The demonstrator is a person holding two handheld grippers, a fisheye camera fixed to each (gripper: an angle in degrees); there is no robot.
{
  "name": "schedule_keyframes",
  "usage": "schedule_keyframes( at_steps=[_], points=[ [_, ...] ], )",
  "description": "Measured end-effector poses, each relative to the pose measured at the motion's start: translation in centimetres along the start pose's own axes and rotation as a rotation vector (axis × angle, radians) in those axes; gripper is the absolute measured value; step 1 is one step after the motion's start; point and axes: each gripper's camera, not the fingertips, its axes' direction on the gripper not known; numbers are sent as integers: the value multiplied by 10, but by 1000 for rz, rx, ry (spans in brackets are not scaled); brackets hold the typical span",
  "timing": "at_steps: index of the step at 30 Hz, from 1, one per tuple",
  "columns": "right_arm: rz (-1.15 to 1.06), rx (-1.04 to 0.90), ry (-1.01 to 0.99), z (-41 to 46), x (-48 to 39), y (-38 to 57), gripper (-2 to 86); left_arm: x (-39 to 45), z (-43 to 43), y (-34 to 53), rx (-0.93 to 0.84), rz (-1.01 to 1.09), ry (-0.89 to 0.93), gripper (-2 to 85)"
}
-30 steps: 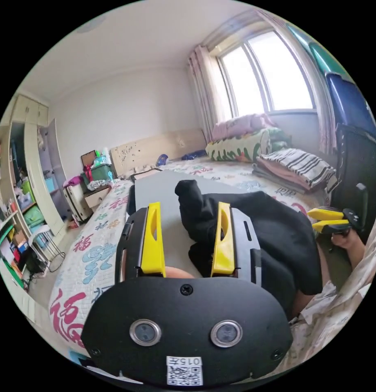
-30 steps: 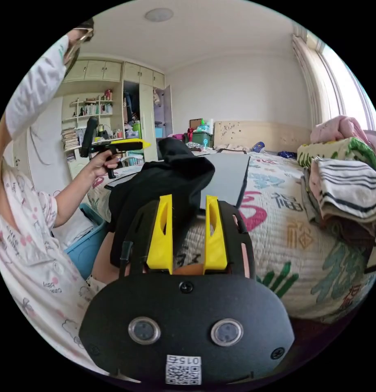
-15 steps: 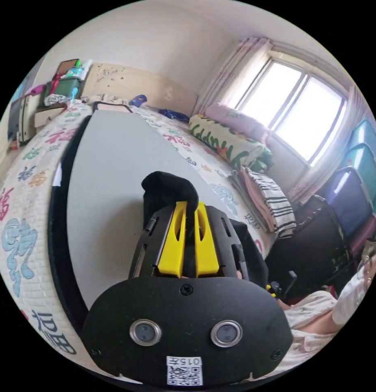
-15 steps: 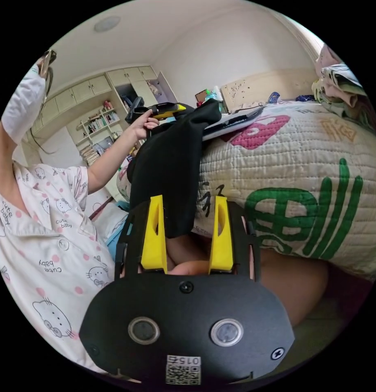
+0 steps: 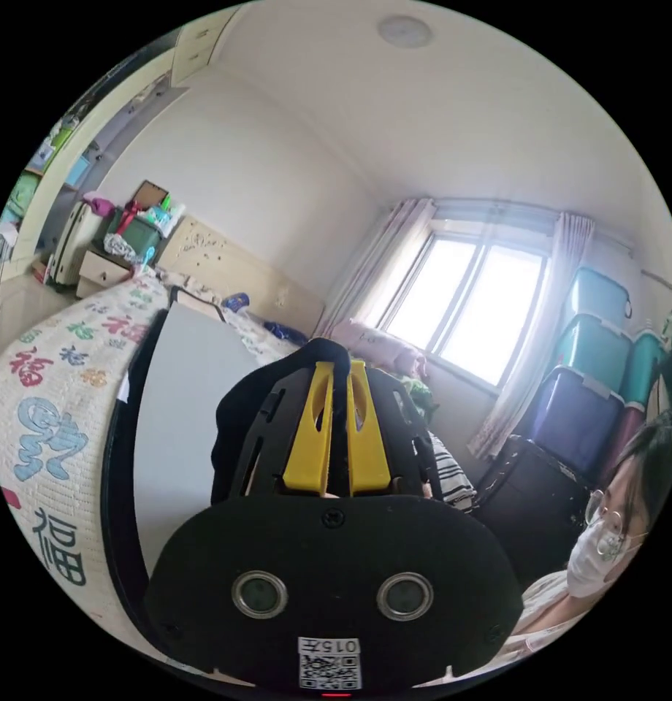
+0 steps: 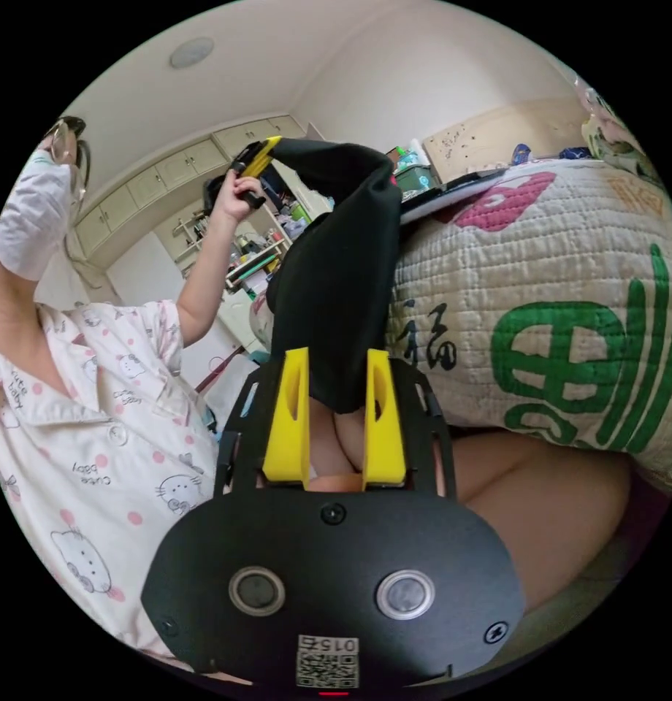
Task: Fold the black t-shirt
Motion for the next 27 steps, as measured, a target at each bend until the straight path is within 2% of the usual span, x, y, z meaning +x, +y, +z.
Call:
schedule_keyframes(
  at_steps=[2,7,9,14,20,25,27],
  points=[
    [-11,3,27,-1,-12,-2,22,25,-24,-3,41,35,-32,7],
    [-26,261,91,-79,-48,-6,0,78,-101,-6,170,73,-81,6],
    [-93,399,154,-126,-79,-21,-4,93,-139,-5,240,52,-50,6],
    [-323,638,337,-166,-169,-53,-8,132,-191,1,343,97,52,6],
    [-447,747,501,-126,-240,-101,-9,188,-192,9,413,228,-2,6],
    [-431,672,564,-44,-240,-165,-9,155,-124,-14,354,191,-98,6],
    [-405,592,608,17,-223,-201,-9,115,-71,-26,306,137,-173,6]
  ],
)
